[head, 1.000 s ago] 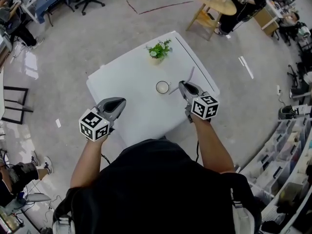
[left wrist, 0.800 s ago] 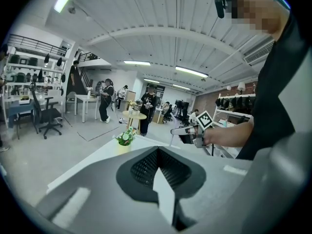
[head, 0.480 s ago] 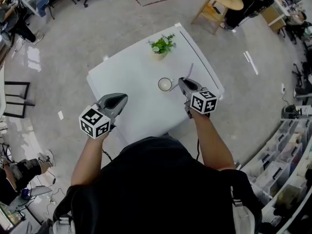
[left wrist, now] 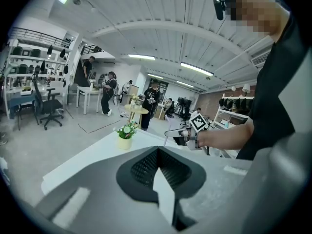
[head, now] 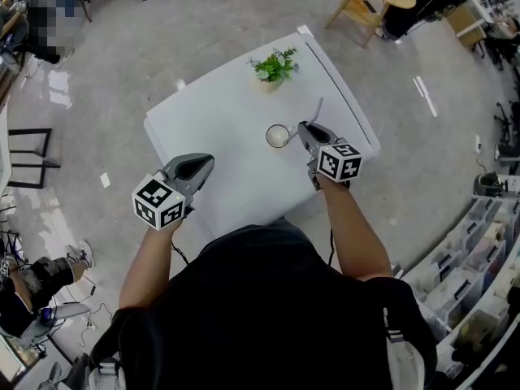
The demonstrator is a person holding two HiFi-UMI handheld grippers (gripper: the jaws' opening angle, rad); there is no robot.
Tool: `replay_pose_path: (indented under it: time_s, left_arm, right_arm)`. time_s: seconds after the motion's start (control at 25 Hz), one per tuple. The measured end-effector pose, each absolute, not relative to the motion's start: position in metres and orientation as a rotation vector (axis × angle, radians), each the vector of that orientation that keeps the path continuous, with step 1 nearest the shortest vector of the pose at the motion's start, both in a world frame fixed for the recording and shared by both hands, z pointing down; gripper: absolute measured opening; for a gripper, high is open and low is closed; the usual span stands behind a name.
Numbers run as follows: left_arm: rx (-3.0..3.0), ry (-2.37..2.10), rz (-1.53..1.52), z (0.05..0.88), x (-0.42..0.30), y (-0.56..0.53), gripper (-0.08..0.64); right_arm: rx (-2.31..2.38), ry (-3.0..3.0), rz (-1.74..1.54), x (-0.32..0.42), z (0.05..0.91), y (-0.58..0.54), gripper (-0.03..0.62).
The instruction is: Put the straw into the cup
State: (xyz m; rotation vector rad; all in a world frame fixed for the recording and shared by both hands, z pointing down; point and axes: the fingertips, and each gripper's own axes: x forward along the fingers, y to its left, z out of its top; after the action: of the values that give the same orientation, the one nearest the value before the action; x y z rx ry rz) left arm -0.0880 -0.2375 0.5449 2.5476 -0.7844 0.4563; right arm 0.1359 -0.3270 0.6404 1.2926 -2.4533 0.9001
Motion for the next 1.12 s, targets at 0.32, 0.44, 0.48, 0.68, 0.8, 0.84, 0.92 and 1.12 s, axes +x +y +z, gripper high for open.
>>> replay_pose_path:
  time_s: [0.32,0.44,0.48,0.68,0.8,0.84,0.92,1.12]
  left_arm:
    - [2.526,-0.774,0.472,0.554,-0.084,-0.243,0.001]
    - [2.517,-0.775,0.474,0.556,-0.083,-0.243,0.001]
    - [2.515,-0.774,0.476,0.557,-0.083,-0.243,0.001]
    - [2.507,-0.766,0.483,0.559,-0.08,-0.243,0.001]
    - [2.501,-0.758,0.488,0.563,-0.076,-0.242,0.001]
    - [2.5,-0.756,0.489,0.564,-0.076,-0.242,0.001]
    - [2.496,-0.752,0.491,0.566,-0.074,-0.241,0.001]
    - [2.486,-0.747,0.495,0.571,-0.073,-0.242,0.001]
  right_arm:
    - [1.255,-2.44,0.932,0.127,0.662,-0.334,0.058]
    - [1.238,-2.431,0.947,0.124,0.671,-0.332,0.058]
    - [1.233,-2.429,0.953,0.123,0.674,-0.33,0.058]
    - [1.206,-2.416,0.979,0.117,0.687,-0.324,0.058]
    - [1.193,-2.407,0.989,0.116,0.695,-0.321,0.058]
    - [1.19,-2.404,0.993,0.116,0.698,-0.321,0.058]
    - [1.185,-2.4,1.002,0.115,0.702,-0.32,0.059]
    - [1.182,-2.392,1.02,0.115,0.71,-0.322,0.058]
